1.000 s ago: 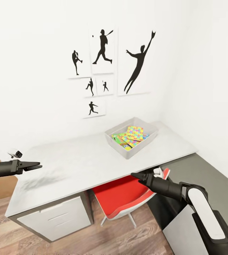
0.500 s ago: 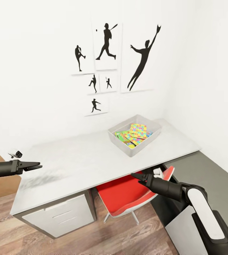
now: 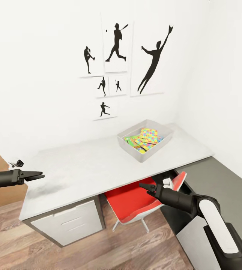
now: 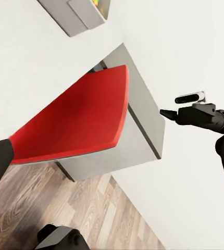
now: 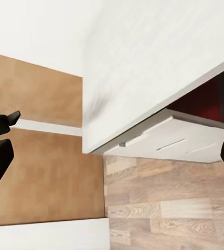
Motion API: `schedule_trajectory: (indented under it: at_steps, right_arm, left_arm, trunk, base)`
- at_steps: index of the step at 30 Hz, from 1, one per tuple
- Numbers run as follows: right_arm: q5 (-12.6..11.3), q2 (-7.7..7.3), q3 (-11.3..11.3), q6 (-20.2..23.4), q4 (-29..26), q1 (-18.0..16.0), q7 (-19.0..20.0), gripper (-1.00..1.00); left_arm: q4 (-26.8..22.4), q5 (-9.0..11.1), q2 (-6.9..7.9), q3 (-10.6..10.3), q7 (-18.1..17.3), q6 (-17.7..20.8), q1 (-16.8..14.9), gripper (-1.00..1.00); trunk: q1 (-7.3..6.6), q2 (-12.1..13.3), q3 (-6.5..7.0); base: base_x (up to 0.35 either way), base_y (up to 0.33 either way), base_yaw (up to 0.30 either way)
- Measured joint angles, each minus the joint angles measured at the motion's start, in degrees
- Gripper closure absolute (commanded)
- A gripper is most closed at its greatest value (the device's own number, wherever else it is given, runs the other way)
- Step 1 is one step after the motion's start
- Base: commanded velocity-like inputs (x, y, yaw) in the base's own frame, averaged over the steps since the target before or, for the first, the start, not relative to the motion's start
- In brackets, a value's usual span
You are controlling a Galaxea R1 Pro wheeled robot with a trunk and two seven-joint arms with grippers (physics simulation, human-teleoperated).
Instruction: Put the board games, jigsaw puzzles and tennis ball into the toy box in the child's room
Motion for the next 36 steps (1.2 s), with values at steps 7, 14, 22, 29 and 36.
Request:
schedule_trajectory:
  at_steps: [7,14,22,29,36]
  right_arm:
    - [0.0,0.03,0.0,0.01,-0.02,0.86,0.0,-1.0]
    - [-0.01,0.1,0.0,0.01,-0.06,1.12,0.0,-1.0]
    - [0.05,0.1,0.0,0.01,-0.06,1.14,0.0,-1.0]
    - [0.06,0.18,0.09,0.01,-0.09,1.14,0.0,-1.0]
    - [0.07,0.19,0.21,0.01,-0.09,1.14,-0.07,-1.0]
  left_arm:
    - [0.0,-0.06,0.0,0.01,0.0,0.0,0.0,-1.0]
    - [0.02,-0.07,0.0,0.01,0.0,0.0,0.0,-1.0]
    - [0.0,-0.07,0.02,0.01,0.0,0.0,0.0,-1.0]
    - [0.02,-0.07,0.03,0.01,0.0,-0.03,0.0,-1.0]
    - [0.01,-0.07,0.04,0.01,0.0,-0.01,0.04,-1.0]
  trunk:
    - [-0.02,-0.01,0.0]
    - [-0.03,-0.01,0.4]
    - [-0.03,-0.01,1.13]
    - [-0.03,-0.01,1.78]
    - [-0.03,-0.01,2.44]
  base:
    - [-0.086,0.066,0.0]
    - [-0.008,0.006,0.0]
    - [0.0,0.0,0.0]
    - [0.0,0.0,0.0]
    - [0.0,0.0,0.0]
